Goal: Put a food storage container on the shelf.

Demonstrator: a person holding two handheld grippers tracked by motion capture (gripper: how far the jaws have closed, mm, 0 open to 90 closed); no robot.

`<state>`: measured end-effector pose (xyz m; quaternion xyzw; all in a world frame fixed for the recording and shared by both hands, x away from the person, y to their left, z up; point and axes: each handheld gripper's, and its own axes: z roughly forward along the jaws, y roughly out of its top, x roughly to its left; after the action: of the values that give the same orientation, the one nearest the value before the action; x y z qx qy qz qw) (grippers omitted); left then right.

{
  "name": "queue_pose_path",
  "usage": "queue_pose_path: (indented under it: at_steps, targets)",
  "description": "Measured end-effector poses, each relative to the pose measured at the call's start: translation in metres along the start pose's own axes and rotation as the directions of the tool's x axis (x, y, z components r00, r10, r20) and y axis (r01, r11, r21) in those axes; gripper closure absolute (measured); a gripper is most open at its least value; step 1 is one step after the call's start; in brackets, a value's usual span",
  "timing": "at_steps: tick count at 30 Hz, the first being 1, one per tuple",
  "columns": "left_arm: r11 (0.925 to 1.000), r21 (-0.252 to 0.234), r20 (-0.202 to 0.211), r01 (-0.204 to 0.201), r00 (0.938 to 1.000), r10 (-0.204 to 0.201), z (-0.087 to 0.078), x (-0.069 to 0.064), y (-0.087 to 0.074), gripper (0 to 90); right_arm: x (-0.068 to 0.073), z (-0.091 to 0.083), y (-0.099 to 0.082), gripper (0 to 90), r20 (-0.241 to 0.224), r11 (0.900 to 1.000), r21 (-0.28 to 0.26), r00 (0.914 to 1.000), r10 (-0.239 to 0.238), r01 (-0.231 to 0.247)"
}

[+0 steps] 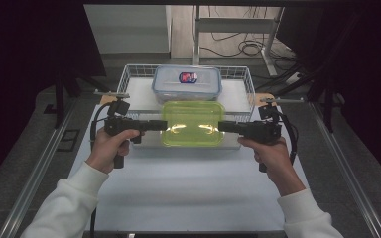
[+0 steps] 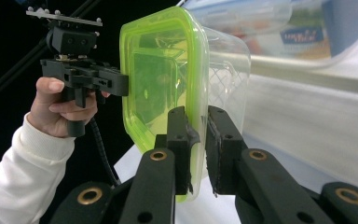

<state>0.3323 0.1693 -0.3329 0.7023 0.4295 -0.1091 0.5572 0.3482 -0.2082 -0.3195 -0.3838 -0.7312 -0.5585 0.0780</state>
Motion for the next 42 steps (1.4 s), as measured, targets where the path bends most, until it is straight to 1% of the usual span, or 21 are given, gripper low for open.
queue_pose_path:
  at_steps: [5, 6, 7, 8, 14, 18, 19, 21, 22, 25, 27, 29, 31, 32, 33, 34, 37, 38, 39, 40, 42]
  targets:
    - [0.9999, 0.003, -0.002, -0.012, 0.9999, 0.012, -0.001, -0.002, 0.013, 79.6, 0.001, -0.002, 0.012, 80.3, 0.000, 0.9999, -0.012, 1.0000, -0.002, 0.002]
    - [0.9999, 0.006, -0.001, -0.015, 0.9999, 0.015, -0.001, -0.002, 0.021, 79.6, 0.001, -0.002, 0.015, 80.3, -0.001, 0.9999, -0.014, 1.0000, -0.002, 0.002]
    - [0.9999, 0.006, -0.001, -0.015, 0.9999, 0.015, -0.001, -0.002, 0.021, 79.6, 0.001, -0.002, 0.015, 80.3, -0.001, 0.9999, -0.014, 1.0000, -0.002, 0.002]
    - [0.9999, 0.008, -0.001, -0.015, 0.9999, 0.015, -0.003, -0.001, 0.027, 79.6, 0.001, -0.002, 0.022, 80.3, -0.002, 0.9999, -0.015, 1.0000, 0.000, 0.000]
    - [0.9998, 0.010, 0.000, -0.017, 0.9999, 0.017, -0.006, 0.000, 0.042, 79.7, 0.001, -0.001, 0.036, 80.2, -0.009, 0.9998, -0.018, 1.0000, 0.001, -0.001]
    - [0.9998, 0.010, -0.004, -0.017, 0.9998, 0.017, -0.008, 0.000, 0.060, 79.9, 0.002, 0.000, 0.051, 80.2, -0.006, 0.9997, -0.025, 1.0000, 0.005, -0.005]
    - [0.9998, 0.010, -0.004, -0.017, 0.9998, 0.017, -0.008, 0.000, 0.060, 79.9, 0.002, 0.000, 0.051, 80.2, -0.006, 0.9997, -0.025, 1.0000, 0.005, -0.005]
    - [0.9997, 0.011, -0.008, -0.022, 0.9997, 0.022, -0.010, -0.001, 0.068, 80.0, 0.002, 0.000, 0.057, 80.2, -0.014, 0.9995, -0.030, 0.9999, 0.009, -0.009]
    - [0.9996, 0.011, -0.022, -0.026, 0.9994, 0.027, -0.010, -0.001, 0.077, 80.2, 0.001, 0.001, 0.066, 80.2, -0.014, 0.9995, -0.029, 0.9999, 0.009, -0.010]
    - [0.9998, 0.010, -0.027, -0.020, 0.9994, 0.020, -0.011, 0.002, 0.091, 80.5, -0.001, 0.003, 0.078, 80.1, -0.015, 0.9995, -0.028, 0.9998, 0.011, -0.012]
    - [0.9998, 0.010, -0.026, -0.018, 0.9995, 0.018, -0.012, 0.003, 0.094, 80.5, -0.001, 0.004, 0.084, 80.1, -0.017, 0.9995, -0.028, 0.9998, 0.013, -0.013]
    - [0.9998, 0.016, -0.026, -0.012, 0.9996, 0.013, -0.013, 0.007, 0.106, 80.5, -0.003, 0.007, 0.095, 80.1, -0.023, 0.9995, -0.024, 0.9996, 0.020, -0.020]
    - [0.9998, 0.016, -0.029, -0.010, 0.9995, 0.011, -0.013, 0.009, 0.109, 80.5, -0.005, 0.009, 0.099, 80.1, -0.022, 0.9995, -0.024, 0.9996, 0.019, -0.020]
    - [0.9998, 0.020, -0.037, -0.007, 0.9993, 0.008, -0.013, 0.012, 0.117, 80.5, -0.008, 0.013, 0.107, 80.2, -0.021, 0.9994, -0.025, 0.9994, 0.026, -0.026]
    - [0.9998, 0.020, -0.037, -0.007, 0.9993, 0.008, -0.013, 0.012, 0.117, 80.5, -0.008, 0.013, 0.107, 80.2, -0.021, 0.9994, -0.025, 0.9994, 0.026, -0.026]
    - [0.9997, 0.026, -0.042, -0.002, 0.9991, 0.003, -0.013, 0.018, 0.127, 80.5, -0.013, 0.017, 0.113, 80.3, -0.022, 0.9990, -0.028, 0.9992, 0.034, -0.034]
    - [0.9996, 0.027, -0.048, 0.005, 0.9988, -0.004, -0.011, 0.024, 0.133, 80.5, -0.018, 0.022, 0.119, 80.4, -0.022, 0.9985, -0.032, 0.9988, 0.044, -0.045]
    - [0.9993, 0.029, -0.053, 0.023, 0.9984, -0.021, -0.008, 0.031, 0.136, 80.6, -0.023, 0.027, 0.123, 80.4, -0.010, 0.9978, -0.028, 0.9982, 0.059, -0.059]
    - [0.9993, 0.029, -0.053, 0.023, 0.9984, -0.021, -0.008, 0.031, 0.136, 80.6, -0.026, 0.029, 0.125, 80.5, -0.006, 0.9976, -0.026, 0.9979, 0.064, -0.065]
    - [0.9986, 0.033, -0.057, 0.041, 0.9976, -0.039, -0.004, 0.039, 0.138, 80.6, -0.030, 0.032, 0.126, 80.5, -0.001, 0.9970, -0.024, 0.9973, 0.074, -0.074]
    - [0.9978, 0.026, -0.041, 0.061, 0.9974, -0.060, -0.003, 0.046, 0.140, 80.5, -0.036, 0.036, 0.128, 80.7, 0.001, 0.9958, -0.019, 0.9959, 0.090, -0.090]
